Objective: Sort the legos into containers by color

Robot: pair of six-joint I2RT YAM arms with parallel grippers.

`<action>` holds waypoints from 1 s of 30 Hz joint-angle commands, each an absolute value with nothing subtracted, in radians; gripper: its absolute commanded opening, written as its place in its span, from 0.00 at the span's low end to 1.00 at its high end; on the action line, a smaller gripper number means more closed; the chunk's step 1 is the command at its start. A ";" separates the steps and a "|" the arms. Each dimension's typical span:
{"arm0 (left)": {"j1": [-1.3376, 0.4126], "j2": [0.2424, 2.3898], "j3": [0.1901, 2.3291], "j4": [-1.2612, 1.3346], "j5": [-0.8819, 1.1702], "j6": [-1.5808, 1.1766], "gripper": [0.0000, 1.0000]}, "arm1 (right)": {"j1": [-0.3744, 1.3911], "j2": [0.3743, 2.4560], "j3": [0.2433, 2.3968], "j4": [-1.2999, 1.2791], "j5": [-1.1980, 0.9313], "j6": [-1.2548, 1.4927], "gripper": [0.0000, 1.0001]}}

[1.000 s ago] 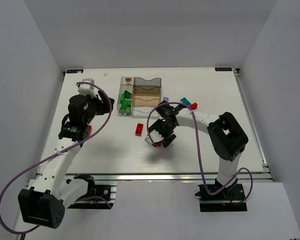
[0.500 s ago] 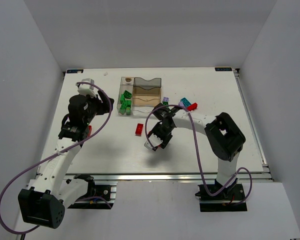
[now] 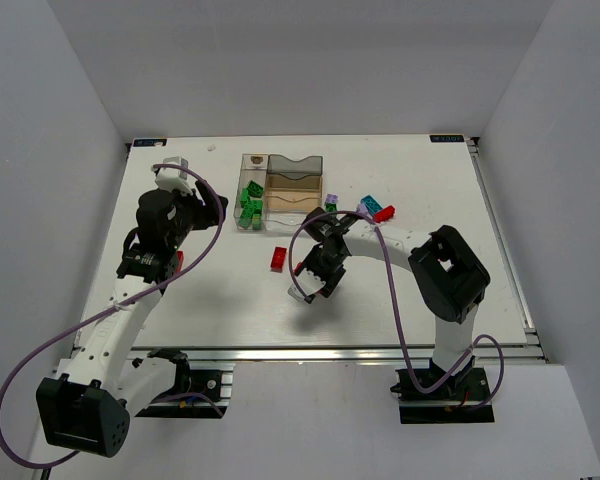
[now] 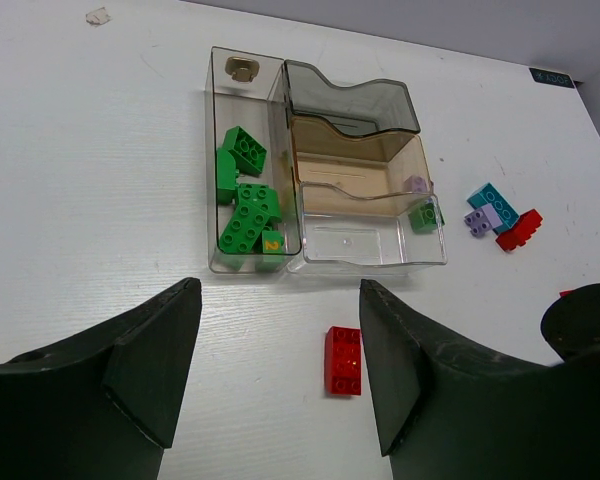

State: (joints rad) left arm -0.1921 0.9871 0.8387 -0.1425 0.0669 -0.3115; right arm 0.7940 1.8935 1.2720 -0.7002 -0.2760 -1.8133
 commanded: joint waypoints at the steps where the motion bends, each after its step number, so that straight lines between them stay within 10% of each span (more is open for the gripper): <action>1: -0.189 0.968 0.831 -0.143 0.060 -0.310 0.74 | 0.795 1.914 1.282 -0.723 -0.232 -1.815 0.60; 8: -0.189 0.965 0.831 -0.143 0.060 -0.310 0.74 | 0.795 1.924 1.292 -0.732 -0.215 -1.812 0.53; 20: -0.189 0.937 0.825 -0.143 0.017 -0.316 0.74 | 0.798 1.849 1.380 -0.622 -0.198 -1.479 0.06; 30: -0.189 0.812 0.789 -0.127 -0.176 -0.318 0.75 | 0.827 1.810 1.559 -0.254 -0.281 -0.910 0.01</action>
State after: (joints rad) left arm -0.1921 0.8581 0.8066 -0.1478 -0.0902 -0.3153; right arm 0.8047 1.8355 1.5383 -0.4931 -0.2722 -1.1698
